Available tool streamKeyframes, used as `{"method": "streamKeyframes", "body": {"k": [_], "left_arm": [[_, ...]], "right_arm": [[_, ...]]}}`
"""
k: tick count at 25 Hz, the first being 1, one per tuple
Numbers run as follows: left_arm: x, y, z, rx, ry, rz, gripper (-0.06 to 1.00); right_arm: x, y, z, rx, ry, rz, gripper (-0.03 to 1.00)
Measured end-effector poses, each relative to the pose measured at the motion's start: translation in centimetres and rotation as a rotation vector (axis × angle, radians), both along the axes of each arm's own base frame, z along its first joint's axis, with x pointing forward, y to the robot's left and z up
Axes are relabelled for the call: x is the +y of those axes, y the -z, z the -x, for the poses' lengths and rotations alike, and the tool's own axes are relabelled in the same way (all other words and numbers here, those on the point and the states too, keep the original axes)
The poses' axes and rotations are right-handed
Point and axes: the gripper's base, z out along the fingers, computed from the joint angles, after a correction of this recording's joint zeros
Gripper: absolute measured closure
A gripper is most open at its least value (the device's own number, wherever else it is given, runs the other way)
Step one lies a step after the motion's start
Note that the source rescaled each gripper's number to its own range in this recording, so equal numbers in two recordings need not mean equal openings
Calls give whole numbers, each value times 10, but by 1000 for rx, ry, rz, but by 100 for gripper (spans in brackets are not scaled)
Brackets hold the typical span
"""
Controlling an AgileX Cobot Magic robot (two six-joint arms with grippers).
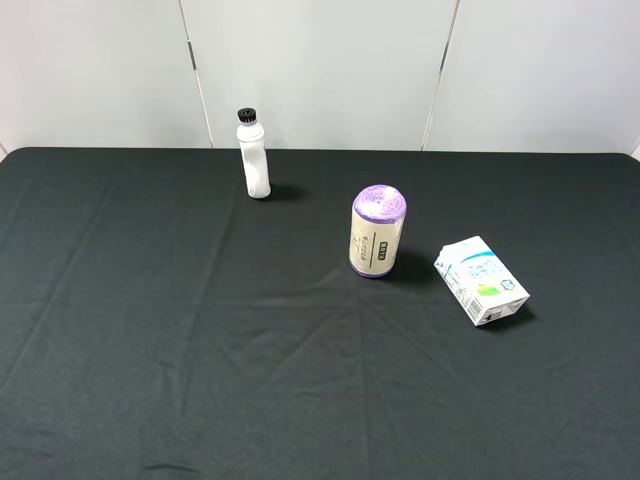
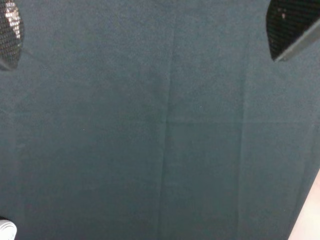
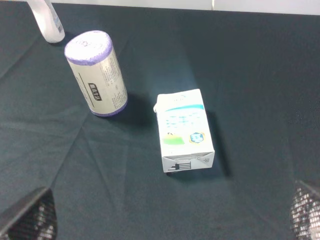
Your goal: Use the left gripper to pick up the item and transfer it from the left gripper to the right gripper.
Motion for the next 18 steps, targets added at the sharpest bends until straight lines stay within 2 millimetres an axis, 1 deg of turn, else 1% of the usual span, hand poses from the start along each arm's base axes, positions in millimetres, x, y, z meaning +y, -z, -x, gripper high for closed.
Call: {"method": "streamKeyframes", "body": {"k": [2, 5, 13, 18], "left_arm": [[0, 0, 0, 0, 0, 0, -1], [0, 0, 0, 0, 0, 0, -1], [0, 0, 0, 0, 0, 0, -1], [0, 0, 0, 0, 0, 0, -1]], "right_arm": [[0, 0, 0, 0, 3, -1, -3], [0, 0, 0, 0, 57, -1, -3], [2, 0, 0, -2, 346, -3, -3], [2, 0, 0, -2, 382, -4, -3]]}}
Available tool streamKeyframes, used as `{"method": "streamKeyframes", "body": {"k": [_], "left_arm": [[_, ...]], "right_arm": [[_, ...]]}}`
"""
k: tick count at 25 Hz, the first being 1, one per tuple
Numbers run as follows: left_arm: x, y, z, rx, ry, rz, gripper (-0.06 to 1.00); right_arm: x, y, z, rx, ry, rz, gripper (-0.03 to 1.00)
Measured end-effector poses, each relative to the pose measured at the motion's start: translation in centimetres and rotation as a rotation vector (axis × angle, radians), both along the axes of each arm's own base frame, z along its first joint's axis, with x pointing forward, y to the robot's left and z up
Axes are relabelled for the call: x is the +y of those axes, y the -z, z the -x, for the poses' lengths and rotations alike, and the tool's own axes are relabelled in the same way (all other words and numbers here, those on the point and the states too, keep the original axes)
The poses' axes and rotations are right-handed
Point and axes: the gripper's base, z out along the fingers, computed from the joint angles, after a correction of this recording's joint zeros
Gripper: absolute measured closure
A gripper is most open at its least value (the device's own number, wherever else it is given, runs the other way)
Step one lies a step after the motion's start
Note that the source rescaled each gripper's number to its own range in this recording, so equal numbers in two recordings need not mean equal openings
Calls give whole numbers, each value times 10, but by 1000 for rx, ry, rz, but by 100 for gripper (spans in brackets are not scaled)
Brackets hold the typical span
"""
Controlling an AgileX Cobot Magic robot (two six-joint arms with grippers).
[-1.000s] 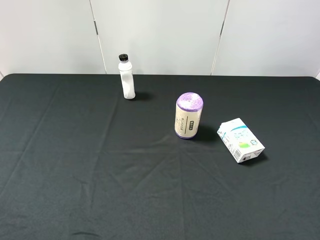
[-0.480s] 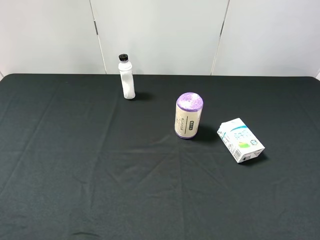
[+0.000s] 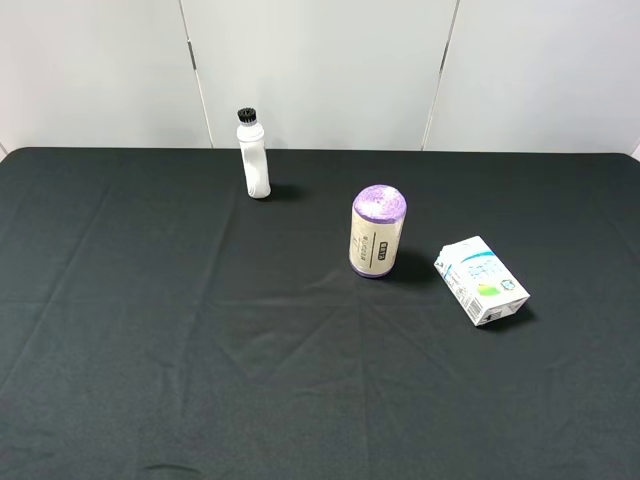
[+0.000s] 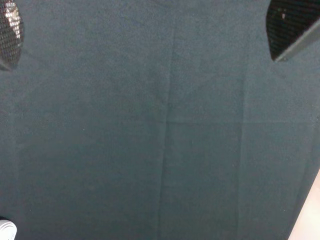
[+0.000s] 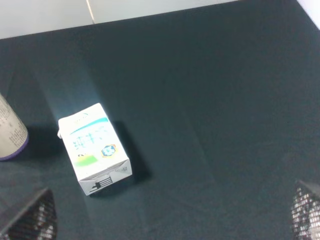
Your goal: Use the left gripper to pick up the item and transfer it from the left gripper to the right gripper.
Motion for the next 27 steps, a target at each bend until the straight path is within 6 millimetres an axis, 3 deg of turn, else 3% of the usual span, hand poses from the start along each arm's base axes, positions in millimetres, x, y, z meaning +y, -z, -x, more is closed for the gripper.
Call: {"method": "streamKeyframes", "body": {"k": [27], "left_arm": [[0, 0, 0, 0, 0, 0, -1]], "right_arm": [[0, 0, 0, 0, 0, 0, -3]]}}
